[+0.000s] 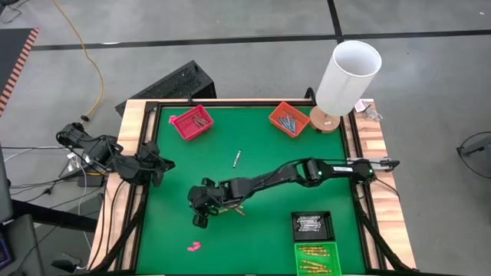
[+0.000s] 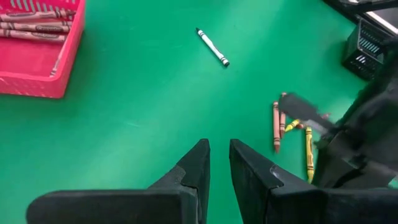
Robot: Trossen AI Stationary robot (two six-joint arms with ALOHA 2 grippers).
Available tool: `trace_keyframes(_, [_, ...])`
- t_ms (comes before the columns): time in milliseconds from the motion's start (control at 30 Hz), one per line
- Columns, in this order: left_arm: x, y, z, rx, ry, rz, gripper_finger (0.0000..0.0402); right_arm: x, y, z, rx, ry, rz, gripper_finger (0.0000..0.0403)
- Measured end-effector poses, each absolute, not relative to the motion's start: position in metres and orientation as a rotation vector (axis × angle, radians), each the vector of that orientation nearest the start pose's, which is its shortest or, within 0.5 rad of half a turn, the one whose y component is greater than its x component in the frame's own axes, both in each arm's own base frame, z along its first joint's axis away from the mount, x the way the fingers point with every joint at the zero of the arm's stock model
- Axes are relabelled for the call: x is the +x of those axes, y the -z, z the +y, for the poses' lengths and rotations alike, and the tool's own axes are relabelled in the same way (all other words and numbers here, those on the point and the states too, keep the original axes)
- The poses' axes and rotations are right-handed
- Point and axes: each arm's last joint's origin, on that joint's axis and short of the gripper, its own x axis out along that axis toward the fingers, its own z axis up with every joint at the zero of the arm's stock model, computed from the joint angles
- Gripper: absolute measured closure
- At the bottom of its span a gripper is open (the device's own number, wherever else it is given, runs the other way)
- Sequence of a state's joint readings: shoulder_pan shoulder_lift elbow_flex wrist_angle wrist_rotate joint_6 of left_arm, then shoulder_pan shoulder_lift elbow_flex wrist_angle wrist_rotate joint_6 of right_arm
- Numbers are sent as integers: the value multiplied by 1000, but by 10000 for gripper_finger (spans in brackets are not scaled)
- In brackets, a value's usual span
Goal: Sort crayons
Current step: Put the blue crayon into the orange bin
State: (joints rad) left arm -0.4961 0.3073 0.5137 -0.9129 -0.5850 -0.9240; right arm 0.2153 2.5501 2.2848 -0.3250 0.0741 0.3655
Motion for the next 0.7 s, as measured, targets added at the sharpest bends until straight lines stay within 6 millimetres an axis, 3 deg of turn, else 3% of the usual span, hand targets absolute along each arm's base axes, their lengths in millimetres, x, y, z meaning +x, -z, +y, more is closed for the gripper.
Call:
trace_keyframes(433, [64,-231,-17,-534,-358,521,352,553,-165,122,256,8,754,403])
trace_keyframes(700, [64,-231,-17,-535,-358,521,352,537,-171,121,257,249,889,403])
